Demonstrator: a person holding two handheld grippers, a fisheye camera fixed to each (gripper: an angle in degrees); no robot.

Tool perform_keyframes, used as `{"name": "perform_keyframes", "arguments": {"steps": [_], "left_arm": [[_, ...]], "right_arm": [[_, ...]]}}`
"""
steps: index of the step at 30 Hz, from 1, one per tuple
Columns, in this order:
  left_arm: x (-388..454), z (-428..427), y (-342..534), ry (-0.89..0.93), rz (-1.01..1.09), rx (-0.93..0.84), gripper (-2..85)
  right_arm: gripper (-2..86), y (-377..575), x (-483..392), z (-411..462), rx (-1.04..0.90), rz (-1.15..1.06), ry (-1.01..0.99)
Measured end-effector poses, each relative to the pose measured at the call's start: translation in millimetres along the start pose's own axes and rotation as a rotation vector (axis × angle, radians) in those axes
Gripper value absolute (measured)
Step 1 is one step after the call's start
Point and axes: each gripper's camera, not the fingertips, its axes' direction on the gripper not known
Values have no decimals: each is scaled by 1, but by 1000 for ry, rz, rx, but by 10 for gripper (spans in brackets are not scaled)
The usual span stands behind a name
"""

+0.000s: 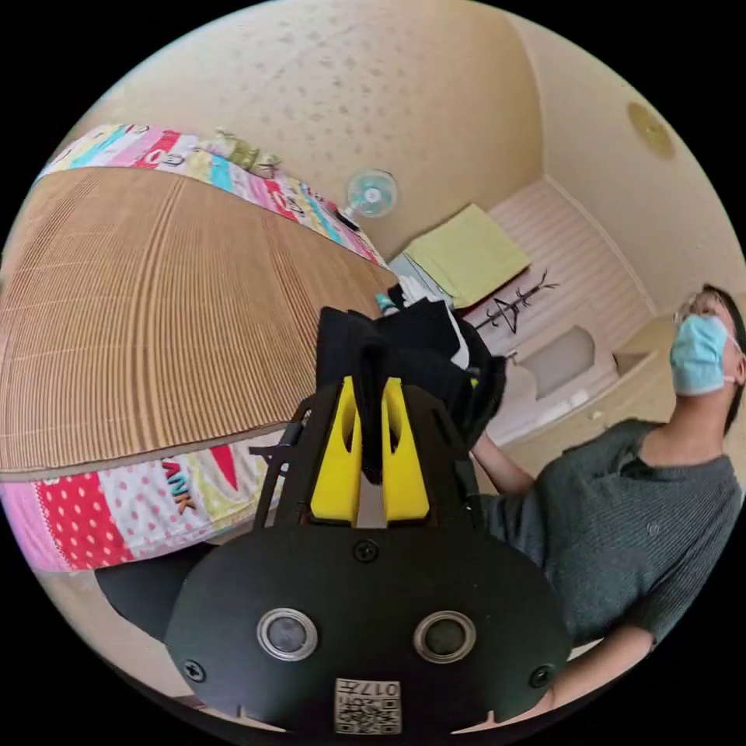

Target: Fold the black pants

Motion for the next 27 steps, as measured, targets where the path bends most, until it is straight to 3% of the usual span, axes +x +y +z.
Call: {"name": "perform_keyframes", "arguments": {"steps": [3, 7, 9, 11, 13, 16, 19, 22, 24, 25, 27], "left_arm": [[16, -20, -96, -214, 107, 19, 32], [39, -92, -187, -175, 160, 303, 33], [22, -152, -217, -170, 65, 510, 38], [-7, -183, -232, -328, -68, 535, 48], [-52, -204, -234, -508, -283, 470, 78], [-119, -218, -194, -546, -469, 359, 107], [-143, -197, -131, -595, -441, 322, 101], [-155, -127, -91, -551, -361, 104, 100], [-142, -55, -73, -460, -188, -63, 106], [-136, -38, -69, -448, -139, -98, 109], [-116, 27, -62, -421, 13, -220, 129]], "right_arm": [[14, -9, -3, 93, -267, -25, -8], [9, -69, -48, 232, -412, -200, 50], [9, -85, -54, 267, -434, -210, 12], [9, -89, -52, 288, -487, -247, -18], [9, -79, -32, 294, -535, -185, 130], [13, -57, 6, 264, -529, -83, 339], [30, -40, 46, 198, -401, 78, 594], [93, -40, 68, 120, -204, 236, 939], [152, -46, 78, 82, -123, 310, 1172], [164, -51, 90, 64, -104, 359, 1310], [163, -57, 123, 46, -173, 459, 1398]]}}
